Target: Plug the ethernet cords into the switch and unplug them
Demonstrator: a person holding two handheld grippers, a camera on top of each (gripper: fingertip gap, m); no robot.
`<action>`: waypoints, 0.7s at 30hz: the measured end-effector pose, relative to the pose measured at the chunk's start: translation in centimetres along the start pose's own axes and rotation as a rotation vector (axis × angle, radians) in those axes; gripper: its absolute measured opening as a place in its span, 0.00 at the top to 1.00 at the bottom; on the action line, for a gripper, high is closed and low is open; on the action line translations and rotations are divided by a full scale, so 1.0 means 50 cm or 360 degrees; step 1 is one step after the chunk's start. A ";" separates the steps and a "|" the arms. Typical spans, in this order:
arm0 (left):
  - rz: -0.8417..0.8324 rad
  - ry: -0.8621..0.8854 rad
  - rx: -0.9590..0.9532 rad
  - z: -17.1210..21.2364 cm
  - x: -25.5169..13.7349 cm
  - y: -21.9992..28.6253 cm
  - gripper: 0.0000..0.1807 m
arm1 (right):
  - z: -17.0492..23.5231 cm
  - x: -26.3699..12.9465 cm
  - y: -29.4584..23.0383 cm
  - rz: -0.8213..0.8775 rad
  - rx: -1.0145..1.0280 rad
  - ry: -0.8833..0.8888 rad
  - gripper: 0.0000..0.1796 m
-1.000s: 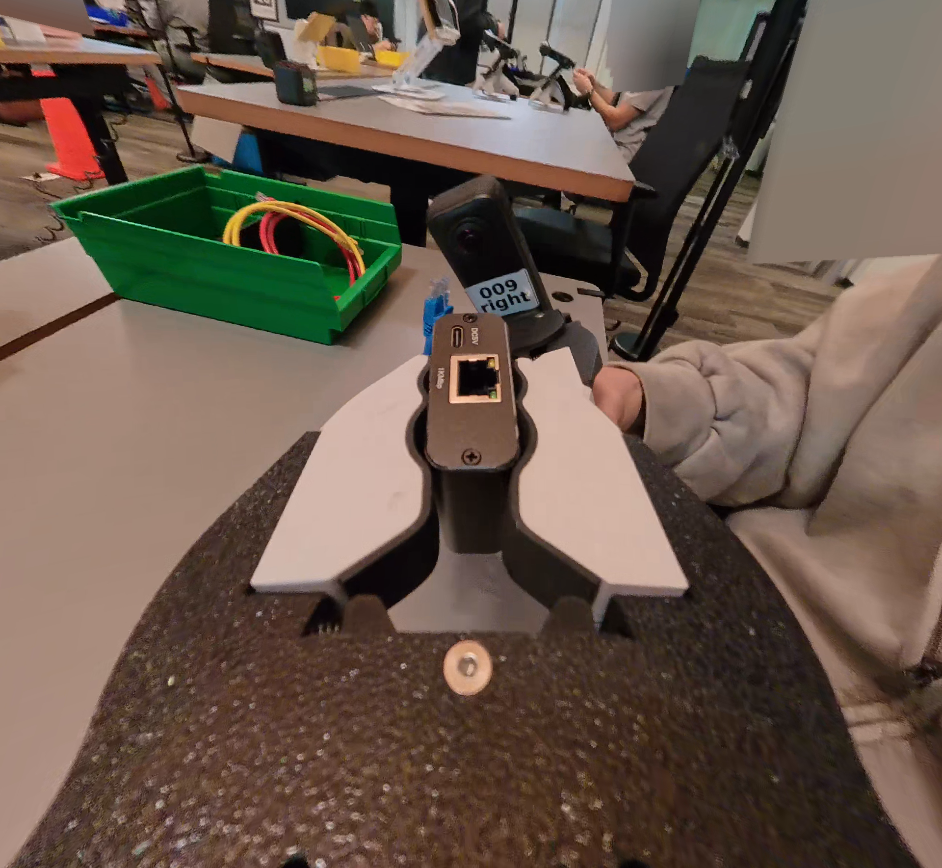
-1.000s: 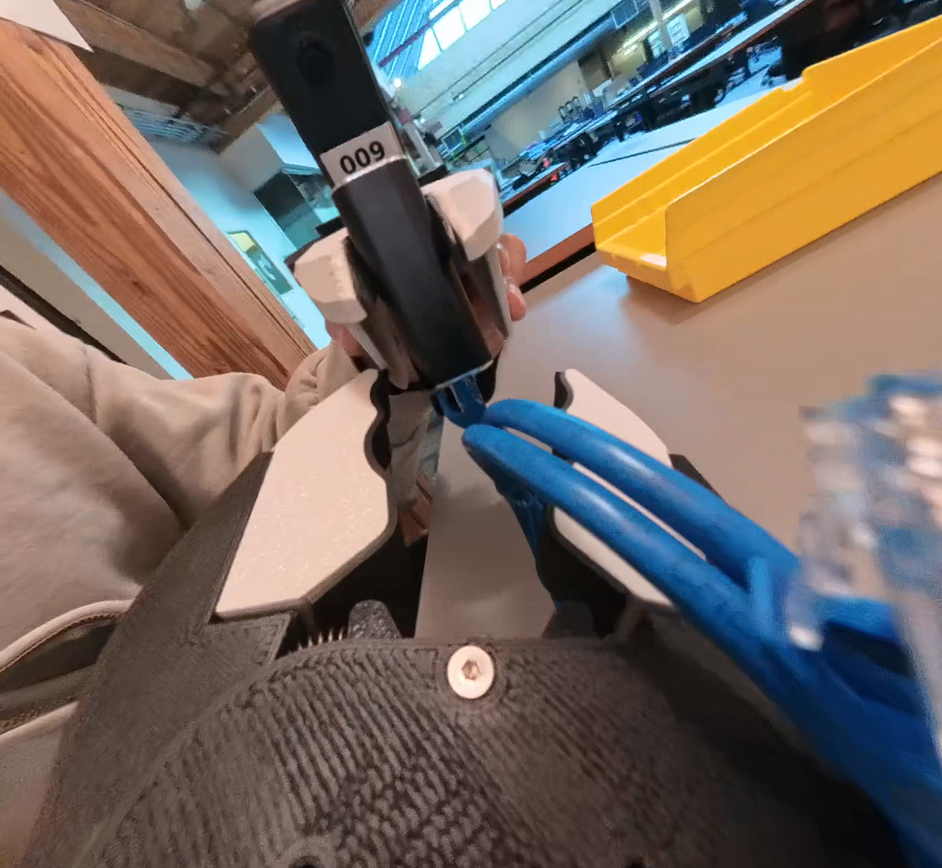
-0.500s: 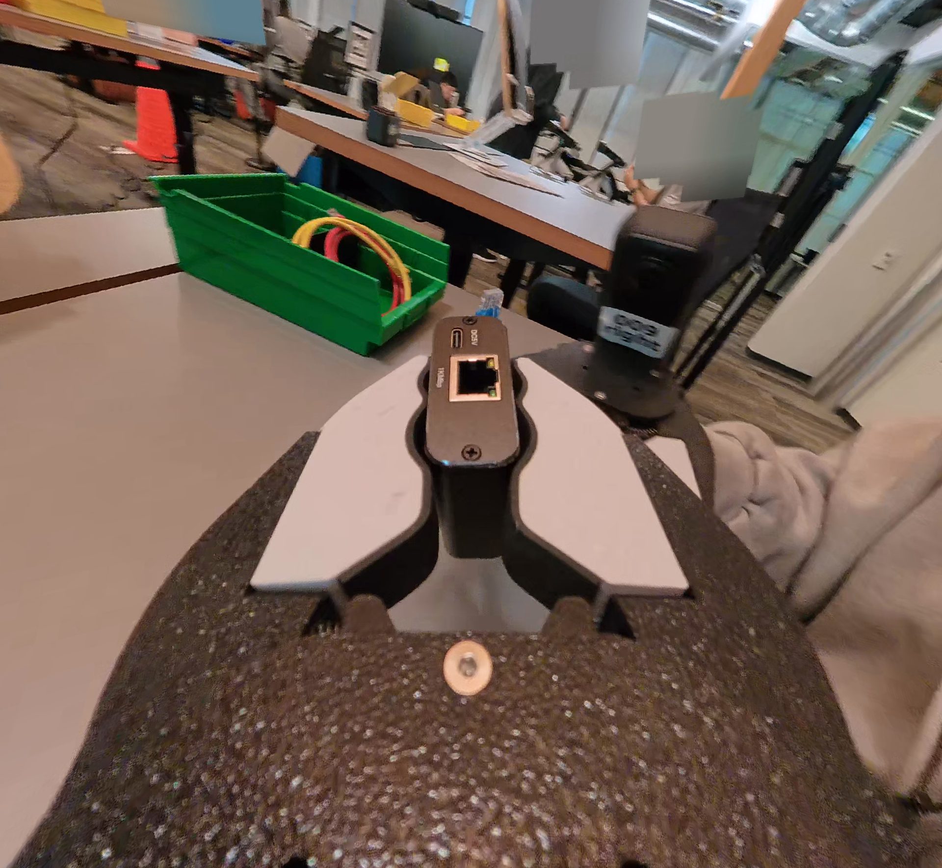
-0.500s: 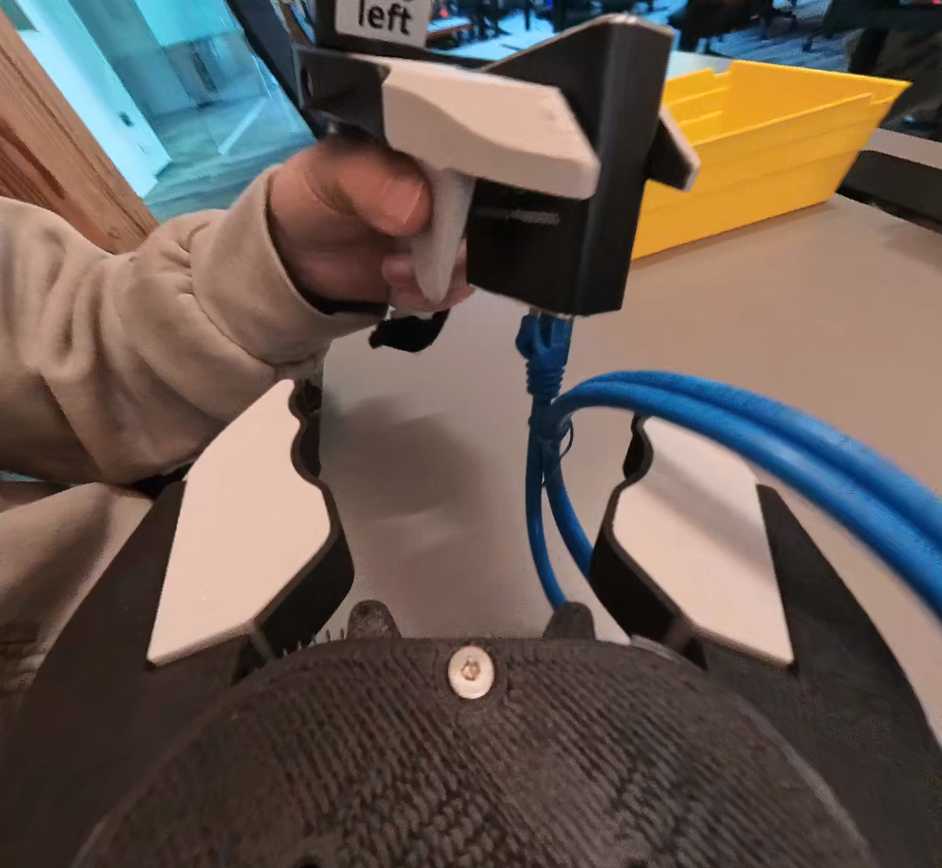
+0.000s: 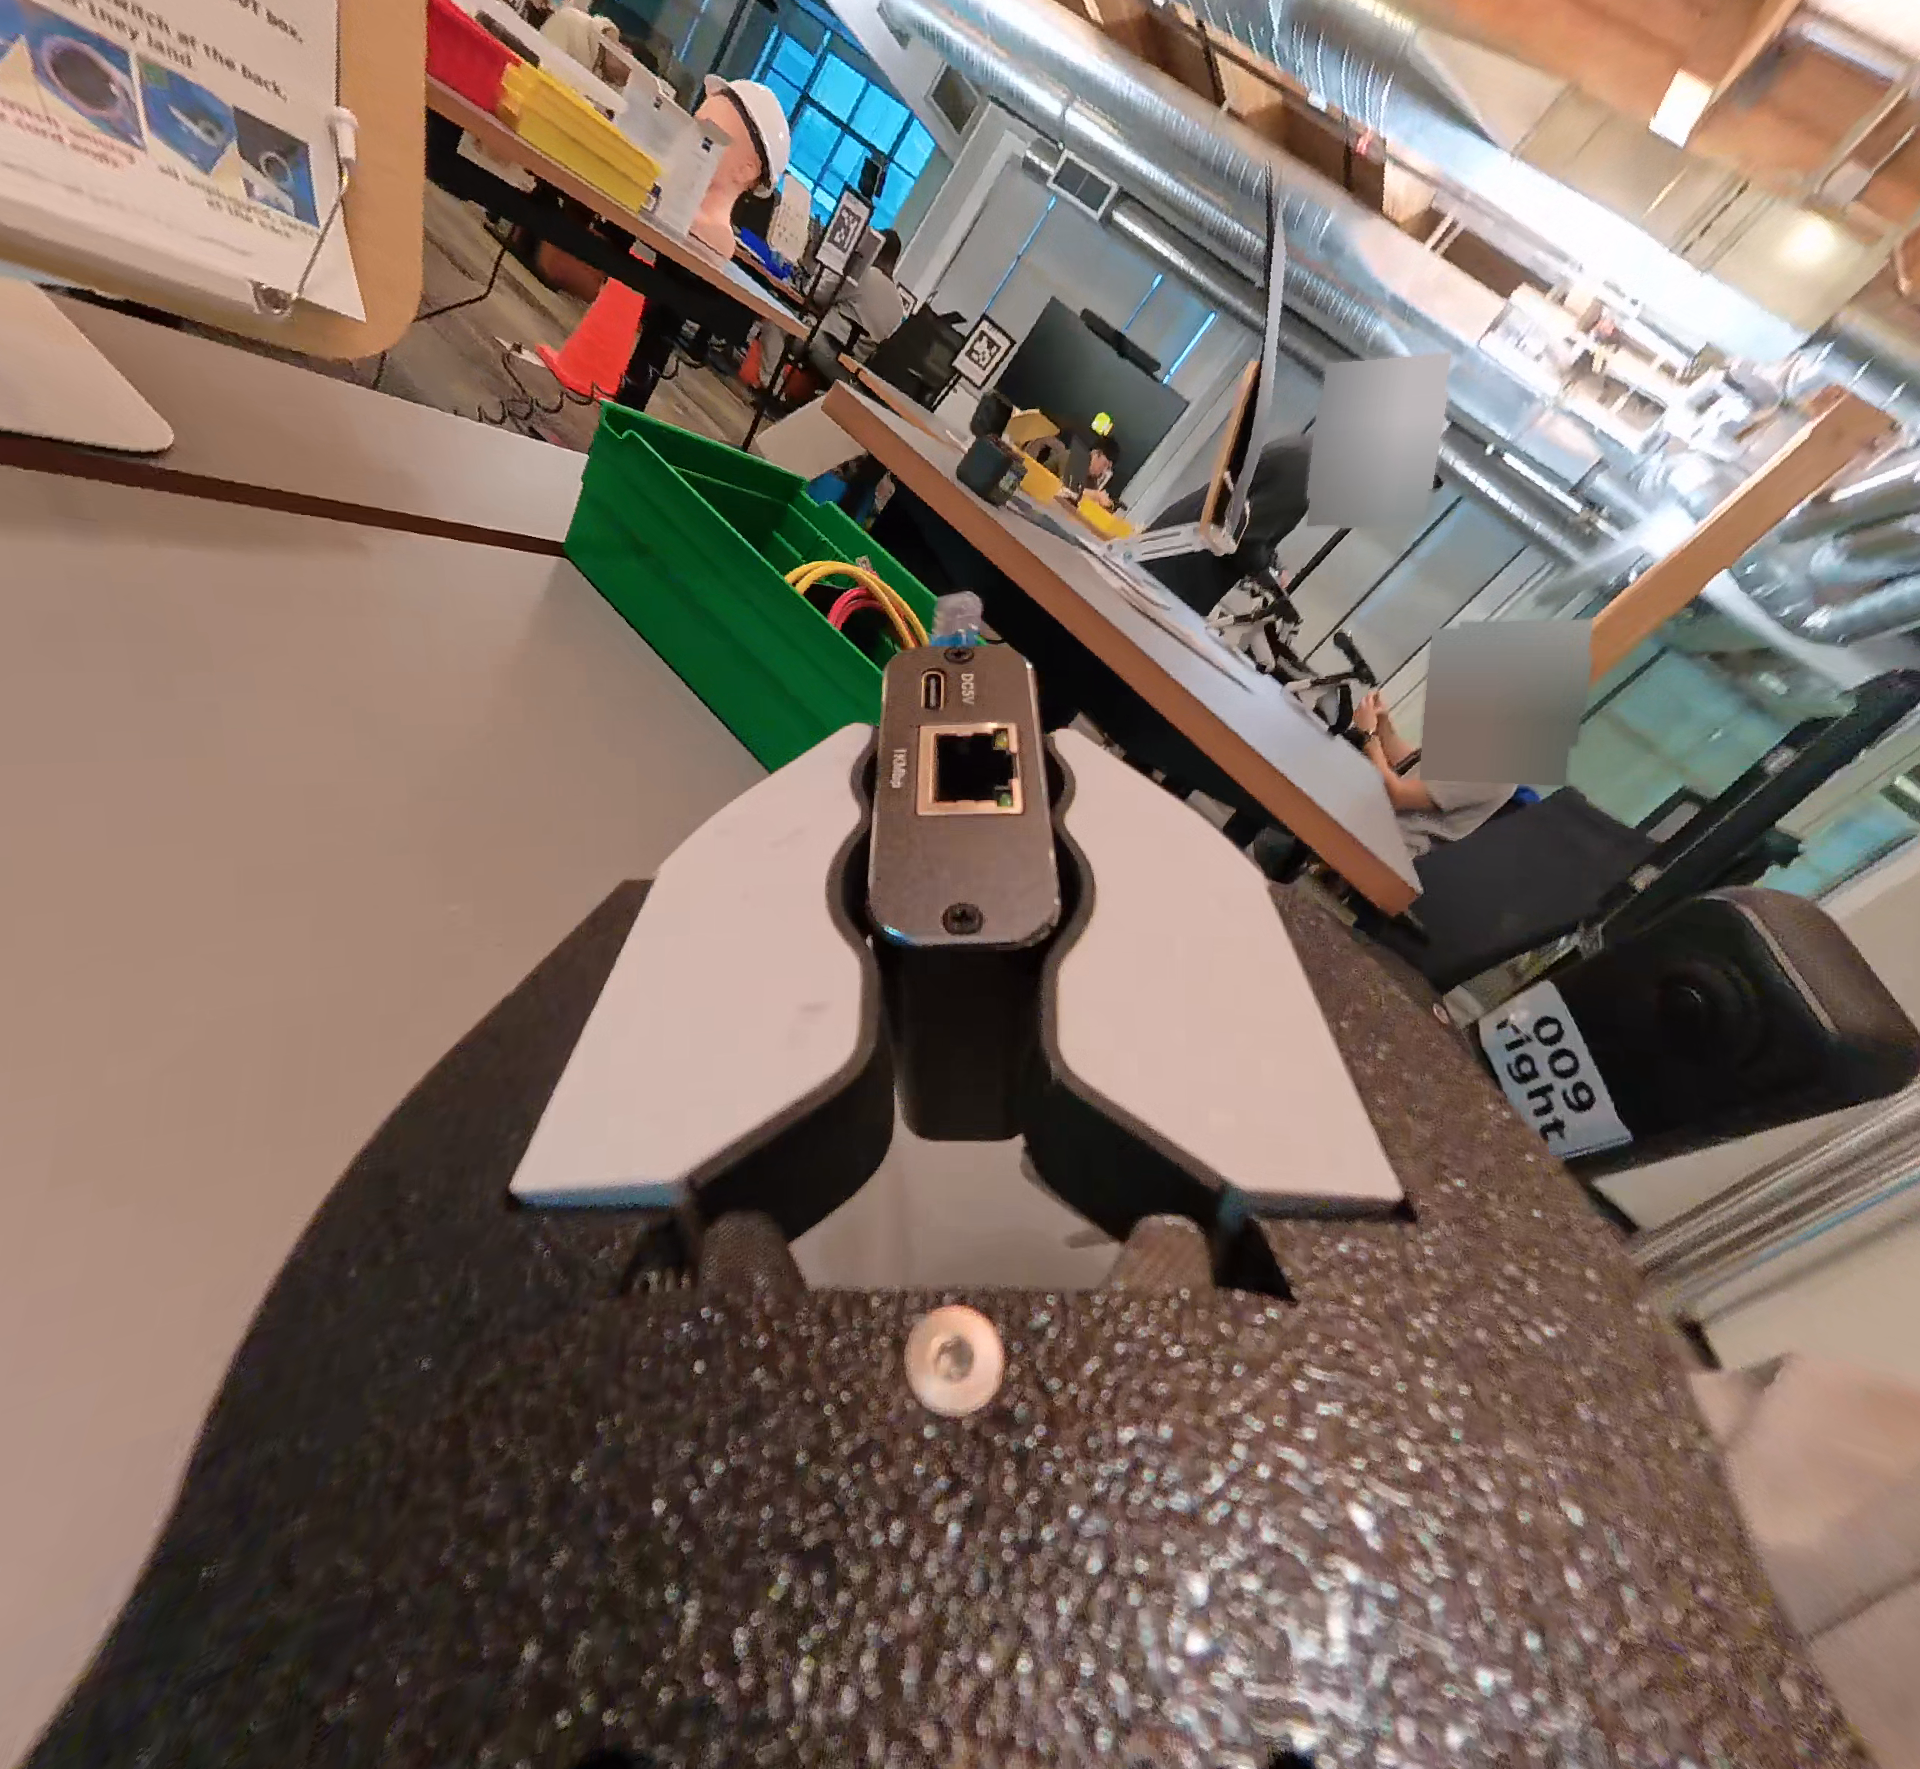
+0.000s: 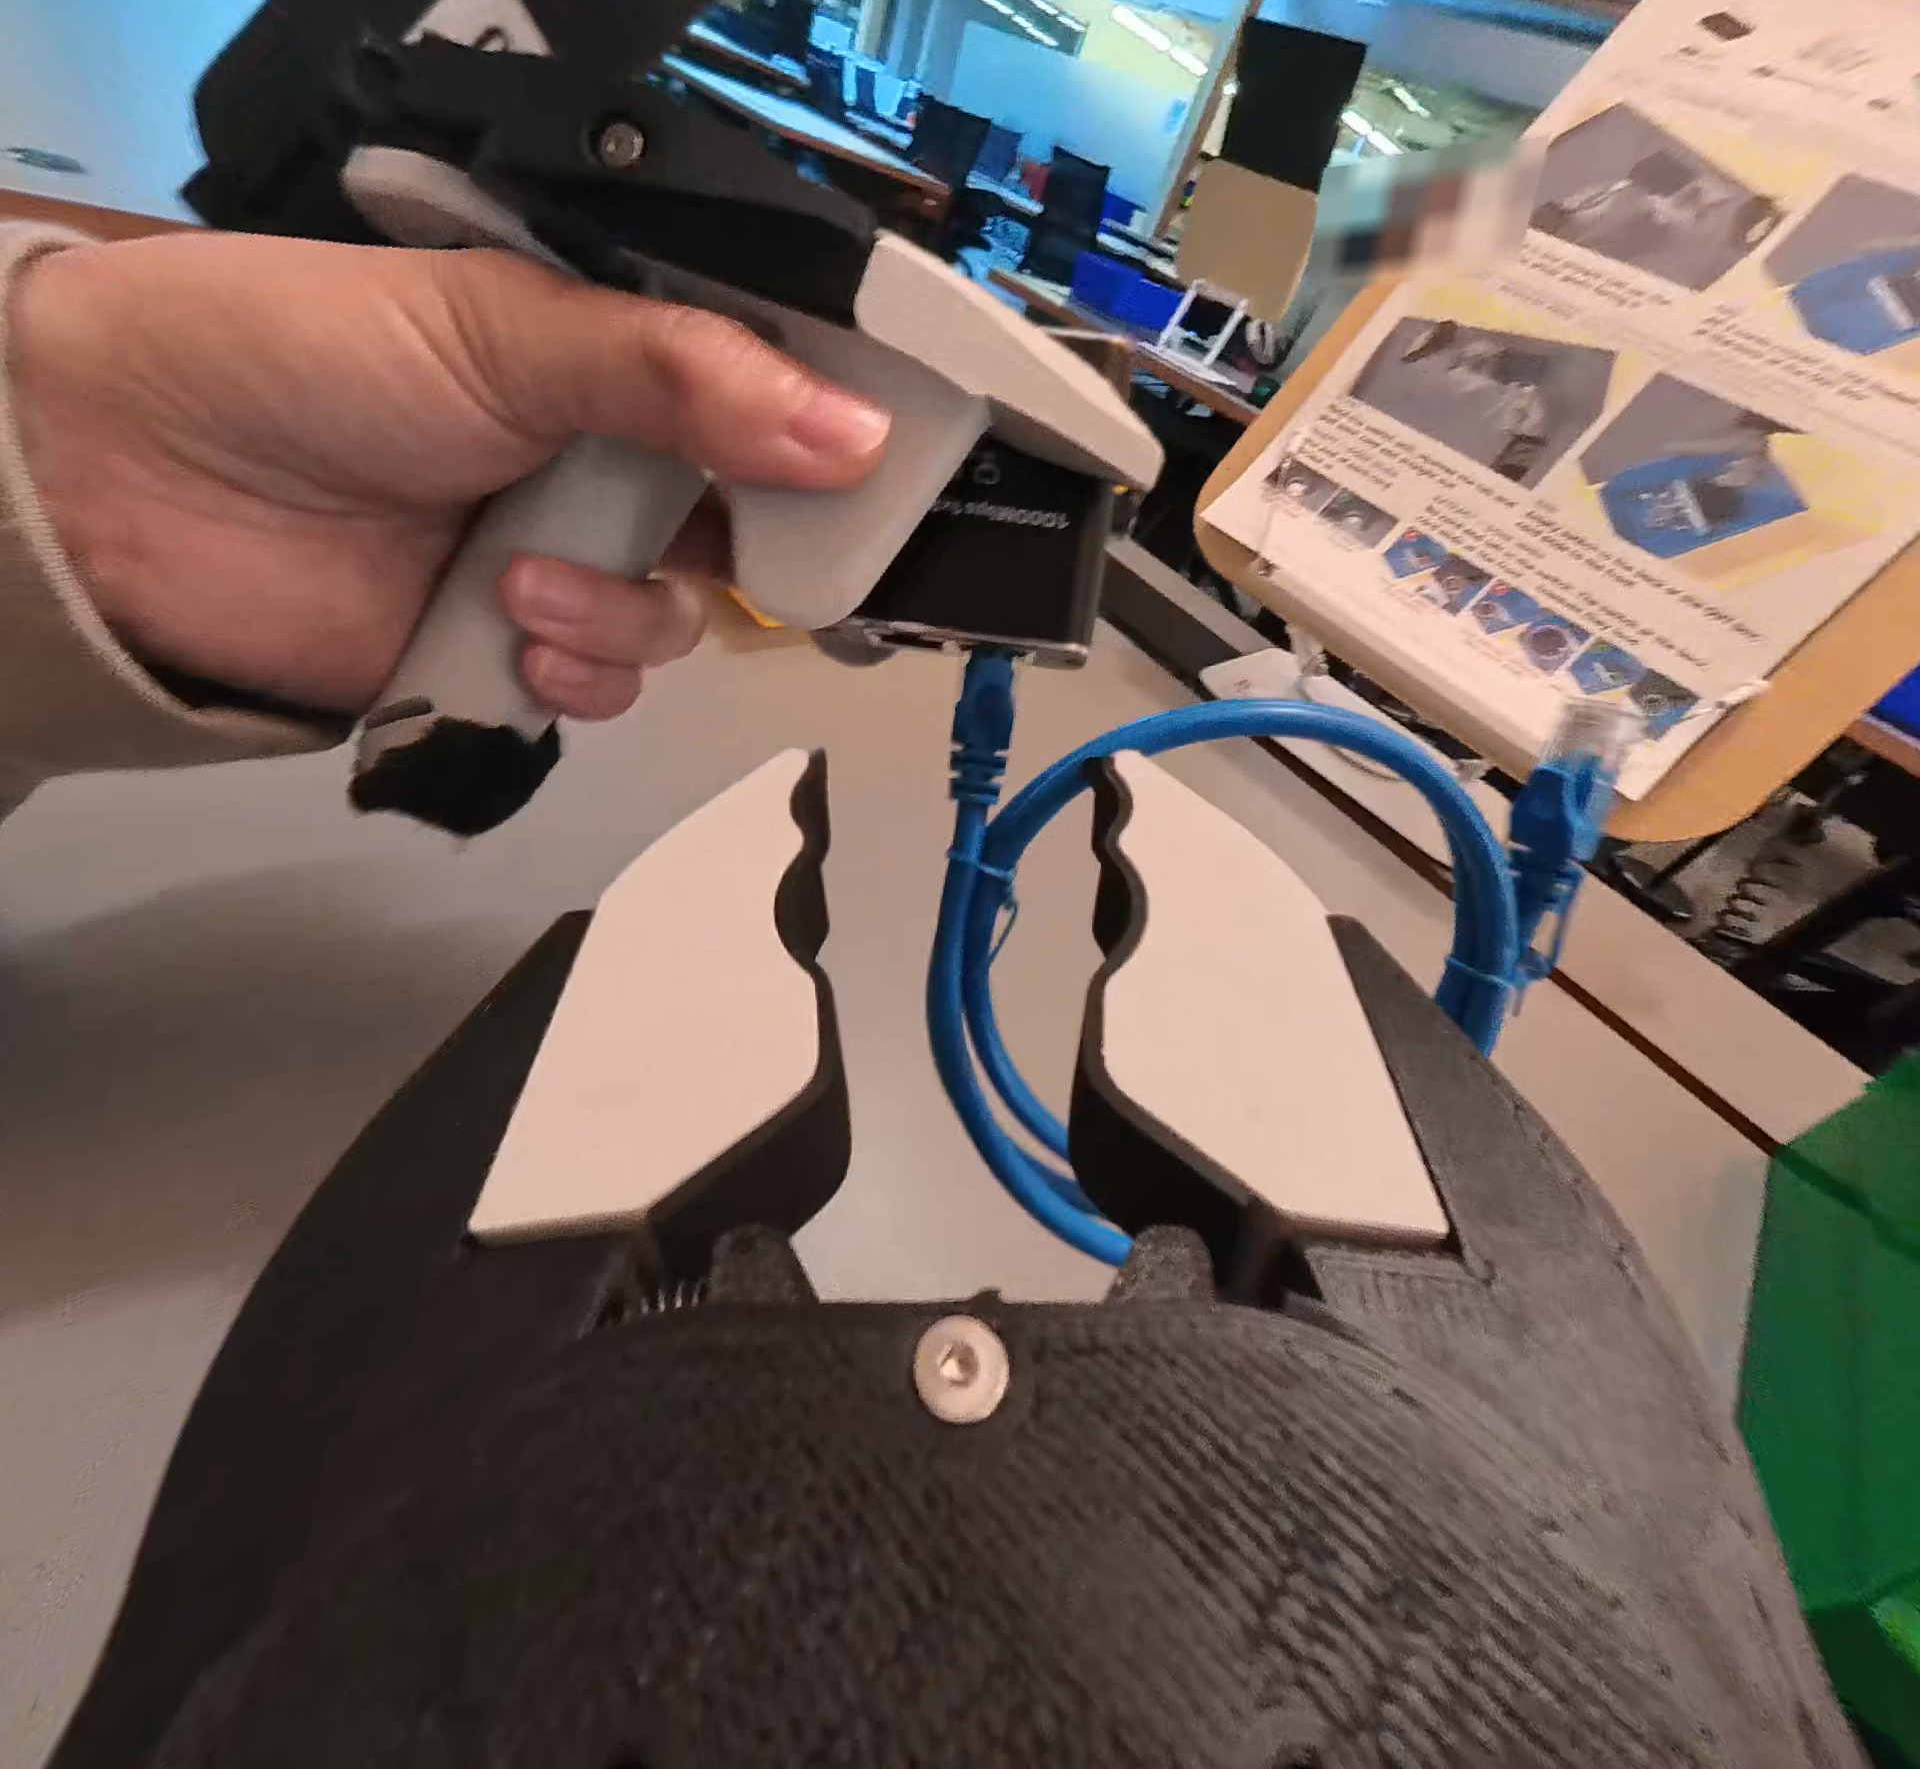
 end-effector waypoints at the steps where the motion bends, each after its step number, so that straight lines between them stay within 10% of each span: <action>1: -0.0004 0.0023 -0.0025 0.003 0.002 -0.001 0.86 | -0.002 0.002 0.006 0.0047 0.0005 0.0010 0.73; 8: -0.0057 0.0073 -0.0011 0.022 0.025 0.014 0.86 | -0.008 0.004 0.011 0.0206 -0.0105 0.0084 0.94; 21: -0.0134 0.0199 -0.0062 0.027 0.042 0.013 0.86 | 0.003 -0.003 0.017 0.0354 -0.0211 0.0082 0.93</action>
Point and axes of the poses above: each gripper's, where its closed fingertips meet, x out along the fingers, z out of its underside, y = z × x across the jaws, the point moved 6 cm from there along -x, back along the fingers, and after that the axes turned 9 degrees about z, right-handed, at the moved point
